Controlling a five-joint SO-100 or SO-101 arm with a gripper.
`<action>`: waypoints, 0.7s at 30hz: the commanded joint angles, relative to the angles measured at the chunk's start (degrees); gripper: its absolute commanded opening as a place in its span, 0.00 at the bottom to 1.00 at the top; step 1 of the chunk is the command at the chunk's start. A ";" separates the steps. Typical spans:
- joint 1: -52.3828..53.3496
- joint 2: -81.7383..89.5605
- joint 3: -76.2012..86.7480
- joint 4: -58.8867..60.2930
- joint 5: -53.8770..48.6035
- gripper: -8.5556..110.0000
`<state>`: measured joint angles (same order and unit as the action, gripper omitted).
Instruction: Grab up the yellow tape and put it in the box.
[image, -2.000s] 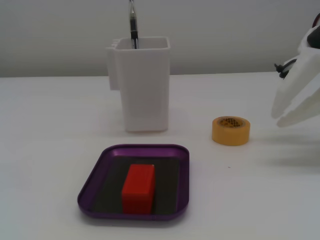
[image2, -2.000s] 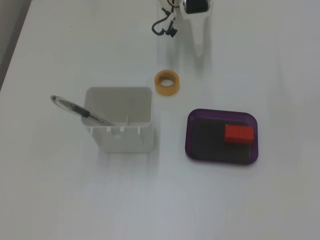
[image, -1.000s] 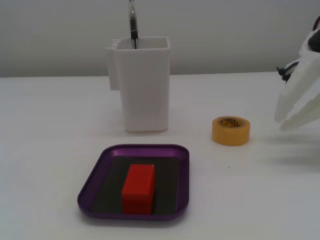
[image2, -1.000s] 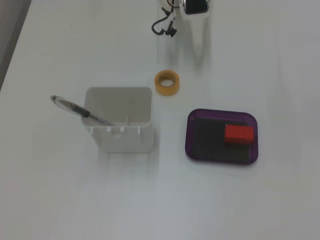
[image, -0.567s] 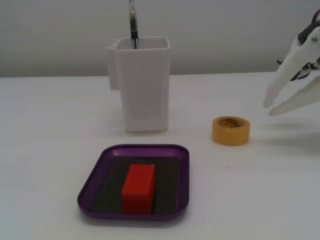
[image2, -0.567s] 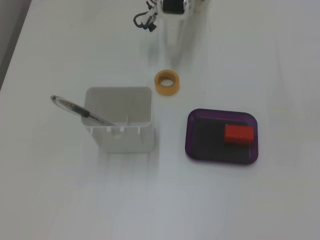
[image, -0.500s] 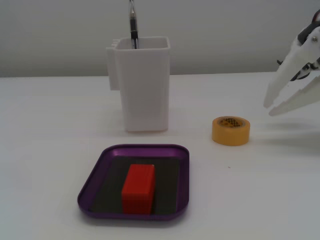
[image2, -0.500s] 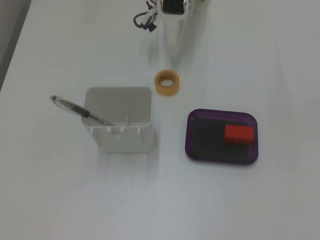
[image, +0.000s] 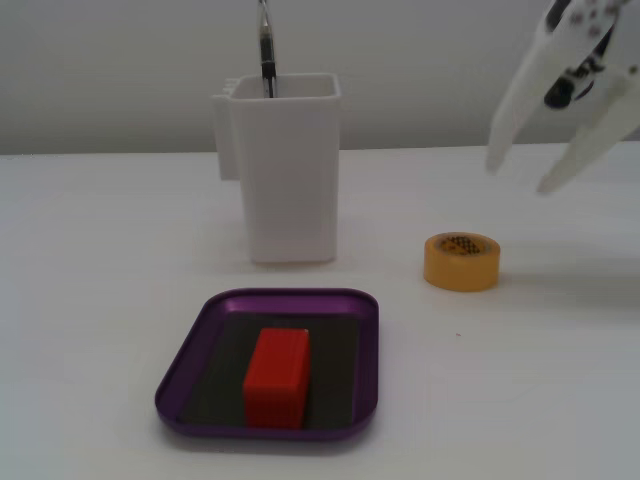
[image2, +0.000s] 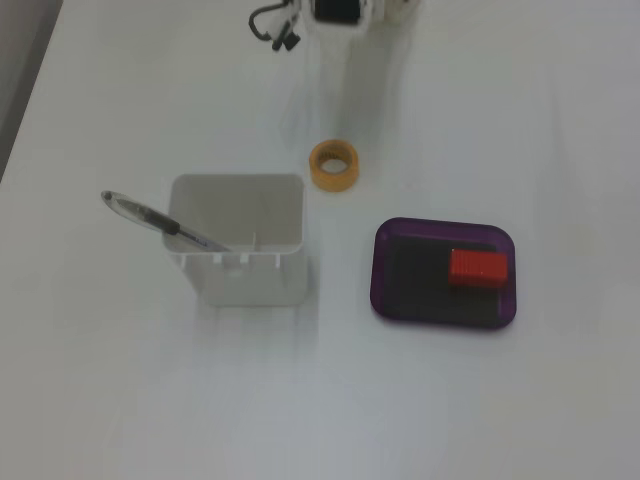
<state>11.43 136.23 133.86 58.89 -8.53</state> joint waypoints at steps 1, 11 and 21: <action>0.00 -13.54 -8.70 1.67 -1.41 0.20; 0.00 -25.31 -14.15 1.41 -1.49 0.22; 0.09 -31.46 -13.71 -3.16 -1.49 0.22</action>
<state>11.51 106.35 121.90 57.04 -9.67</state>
